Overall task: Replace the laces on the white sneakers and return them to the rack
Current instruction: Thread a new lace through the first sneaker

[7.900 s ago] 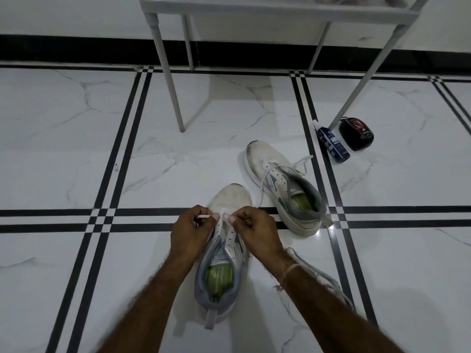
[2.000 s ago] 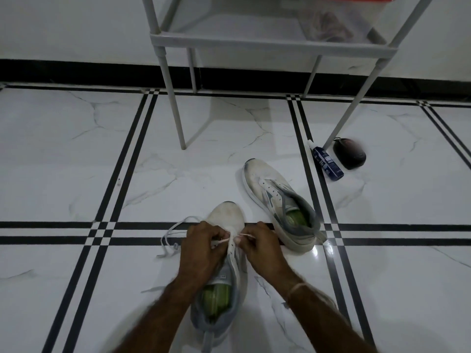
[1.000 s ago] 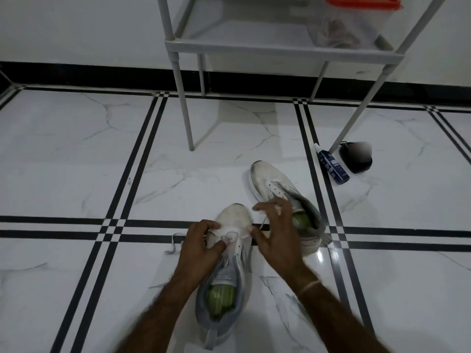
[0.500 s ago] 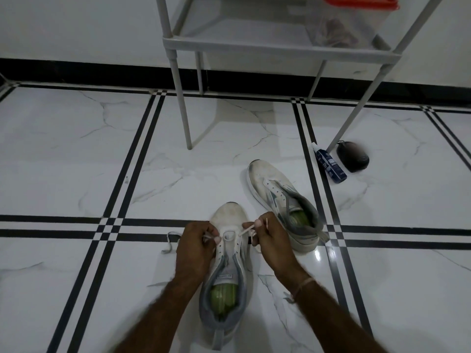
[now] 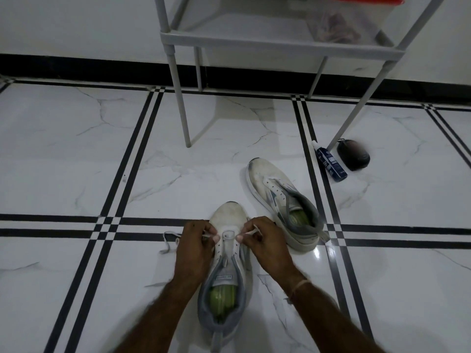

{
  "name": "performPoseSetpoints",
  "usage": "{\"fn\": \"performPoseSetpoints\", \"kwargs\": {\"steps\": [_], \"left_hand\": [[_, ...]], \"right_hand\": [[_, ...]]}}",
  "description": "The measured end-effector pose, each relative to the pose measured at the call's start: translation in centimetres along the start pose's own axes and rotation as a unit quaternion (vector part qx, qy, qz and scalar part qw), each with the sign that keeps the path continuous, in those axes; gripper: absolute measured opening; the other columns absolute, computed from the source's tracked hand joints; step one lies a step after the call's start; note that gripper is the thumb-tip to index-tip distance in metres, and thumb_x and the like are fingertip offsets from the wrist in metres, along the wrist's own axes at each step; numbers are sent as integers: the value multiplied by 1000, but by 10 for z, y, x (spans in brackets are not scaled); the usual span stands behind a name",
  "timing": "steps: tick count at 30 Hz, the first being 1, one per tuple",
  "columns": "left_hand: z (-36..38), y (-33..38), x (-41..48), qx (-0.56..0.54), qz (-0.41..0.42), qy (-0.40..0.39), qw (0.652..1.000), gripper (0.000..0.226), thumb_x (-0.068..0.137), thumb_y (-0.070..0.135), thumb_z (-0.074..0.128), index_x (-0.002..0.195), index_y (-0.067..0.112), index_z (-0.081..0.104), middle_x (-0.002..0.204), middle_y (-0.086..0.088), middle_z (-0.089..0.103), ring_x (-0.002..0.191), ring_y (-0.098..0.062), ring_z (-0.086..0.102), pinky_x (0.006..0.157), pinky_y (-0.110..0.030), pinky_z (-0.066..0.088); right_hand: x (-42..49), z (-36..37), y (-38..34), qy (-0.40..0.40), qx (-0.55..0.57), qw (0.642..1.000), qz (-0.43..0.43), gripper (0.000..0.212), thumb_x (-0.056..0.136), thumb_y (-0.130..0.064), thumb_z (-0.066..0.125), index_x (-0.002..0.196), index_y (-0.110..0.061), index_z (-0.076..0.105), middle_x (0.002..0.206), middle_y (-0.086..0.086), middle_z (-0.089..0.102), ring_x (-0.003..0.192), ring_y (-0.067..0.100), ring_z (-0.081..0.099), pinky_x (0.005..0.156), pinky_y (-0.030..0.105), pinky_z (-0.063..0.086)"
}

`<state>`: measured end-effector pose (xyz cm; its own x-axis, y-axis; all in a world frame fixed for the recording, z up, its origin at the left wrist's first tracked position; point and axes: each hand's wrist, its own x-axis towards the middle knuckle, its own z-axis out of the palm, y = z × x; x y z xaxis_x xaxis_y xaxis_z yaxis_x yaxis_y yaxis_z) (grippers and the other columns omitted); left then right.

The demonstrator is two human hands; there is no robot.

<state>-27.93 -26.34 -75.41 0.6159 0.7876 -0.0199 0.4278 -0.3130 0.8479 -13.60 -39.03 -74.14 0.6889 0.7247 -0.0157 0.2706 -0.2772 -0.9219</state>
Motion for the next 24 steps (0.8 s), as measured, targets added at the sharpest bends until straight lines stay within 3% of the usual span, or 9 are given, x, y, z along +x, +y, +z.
{"fn": "performPoseSetpoints", "kwargs": {"steps": [4, 9, 12, 17, 21, 24], "left_hand": [[-1, 1, 3, 6, -29, -5, 1000, 21, 83, 7, 77, 82, 21, 62, 97, -2, 60, 91, 0, 54, 78, -22, 40], [2, 1, 4, 22, -26, -7, 999, 24, 84, 5, 75, 80, 24, 60, 100, -1, 58, 91, -9, 56, 78, -25, 42], [2, 1, 4, 25, -33, -5, 999, 21, 85, 6, 75, 81, 21, 62, 100, -3, 59, 91, -7, 55, 79, -26, 42], [0, 2, 2, 2, -8, -9, 1000, 26, 83, 4, 77, 83, 26, 62, 97, -4, 61, 91, 1, 54, 75, -6, 36], [-2, 4, 3, -7, -12, -16, 1000, 33, 82, 5, 78, 80, 32, 59, 97, -4, 61, 91, -3, 55, 76, -16, 40], [-1, 5, 3, -5, -18, -21, 1000, 34, 83, 4, 77, 78, 32, 57, 97, -5, 60, 90, -1, 53, 75, -11, 38]], "right_hand": [[1, -1, 0, 12, 60, 995, 85, 16, 99, -16, 65, 85, -9, 59, 96, 1, 76, 79, 15, 70, 76, 35, 57], [4, 1, -5, 21, 134, 980, 143, 21, 107, -17, 48, 87, -11, 49, 104, 4, 77, 72, 18, 68, 65, 21, 54], [3, 1, 0, 7, 105, 988, 110, 13, 103, -20, 58, 92, -12, 56, 96, 0, 76, 77, 20, 72, 72, 33, 59], [0, 1, 7, -11, 84, 995, 59, 18, 81, -34, 81, 87, -19, 73, 88, 2, 73, 87, 22, 71, 82, 44, 59], [0, 4, 9, 6, 92, 993, 69, 10, 82, -26, 80, 82, -18, 74, 79, 2, 73, 78, 20, 70, 75, 41, 57], [-1, 8, 12, 29, 78, 992, 91, 4, 90, -17, 73, 86, -15, 72, 78, 1, 74, 75, 16, 71, 77, 44, 60]]}}
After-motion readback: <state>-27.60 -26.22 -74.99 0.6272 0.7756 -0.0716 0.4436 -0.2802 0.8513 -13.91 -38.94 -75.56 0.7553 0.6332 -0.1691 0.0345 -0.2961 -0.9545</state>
